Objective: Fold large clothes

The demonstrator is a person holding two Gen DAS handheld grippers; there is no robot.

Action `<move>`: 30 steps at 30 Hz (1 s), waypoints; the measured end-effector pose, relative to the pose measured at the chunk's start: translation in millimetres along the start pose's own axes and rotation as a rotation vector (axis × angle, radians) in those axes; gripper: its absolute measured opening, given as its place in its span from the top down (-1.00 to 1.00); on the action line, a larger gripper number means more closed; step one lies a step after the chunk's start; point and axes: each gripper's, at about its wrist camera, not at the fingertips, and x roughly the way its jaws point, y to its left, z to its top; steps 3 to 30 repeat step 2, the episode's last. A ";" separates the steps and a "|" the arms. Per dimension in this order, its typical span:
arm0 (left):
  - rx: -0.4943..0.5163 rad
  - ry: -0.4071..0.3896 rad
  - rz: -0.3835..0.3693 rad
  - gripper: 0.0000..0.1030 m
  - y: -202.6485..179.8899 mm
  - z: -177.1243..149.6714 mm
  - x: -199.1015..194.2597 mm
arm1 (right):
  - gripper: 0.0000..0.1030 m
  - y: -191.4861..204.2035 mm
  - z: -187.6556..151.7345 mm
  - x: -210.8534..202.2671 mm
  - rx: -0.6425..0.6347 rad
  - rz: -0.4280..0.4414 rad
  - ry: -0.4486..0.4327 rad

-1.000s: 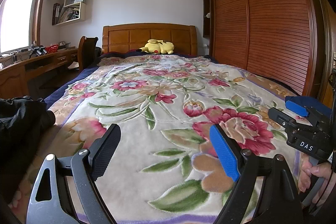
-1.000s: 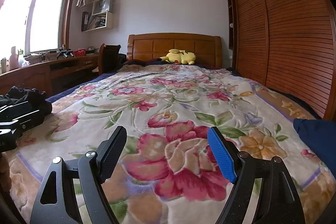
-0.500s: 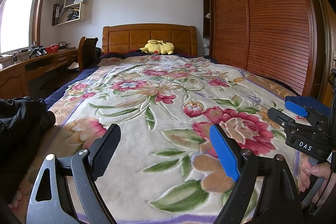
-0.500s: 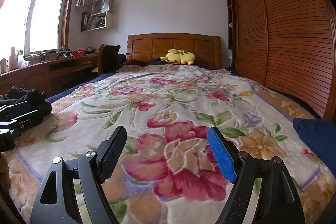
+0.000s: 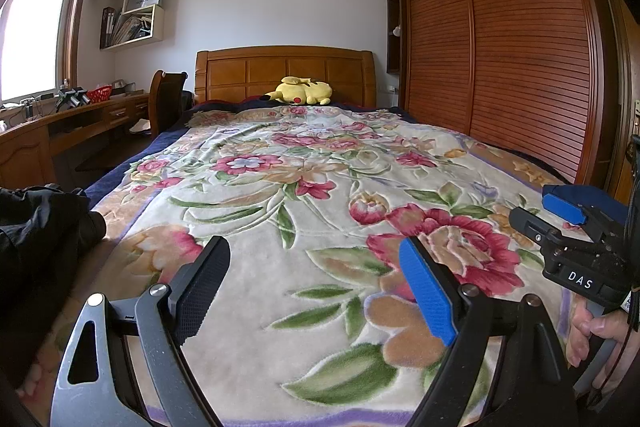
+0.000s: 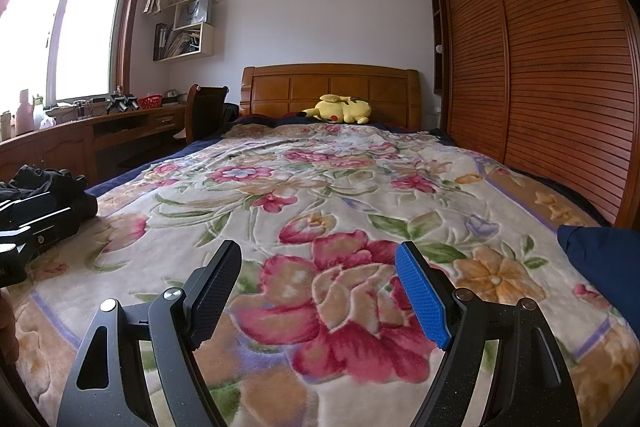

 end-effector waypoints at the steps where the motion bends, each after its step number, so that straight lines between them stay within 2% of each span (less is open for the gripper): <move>1: 0.000 0.000 -0.001 -0.69 0.0 0.0 0.1 | -0.57 0.0 0.0 0.0 0.000 0.000 0.000; 30: 0.000 0.000 -0.001 -0.69 0.5 -0.2 -0.1 | -0.57 0.0 0.0 0.0 0.000 0.000 0.000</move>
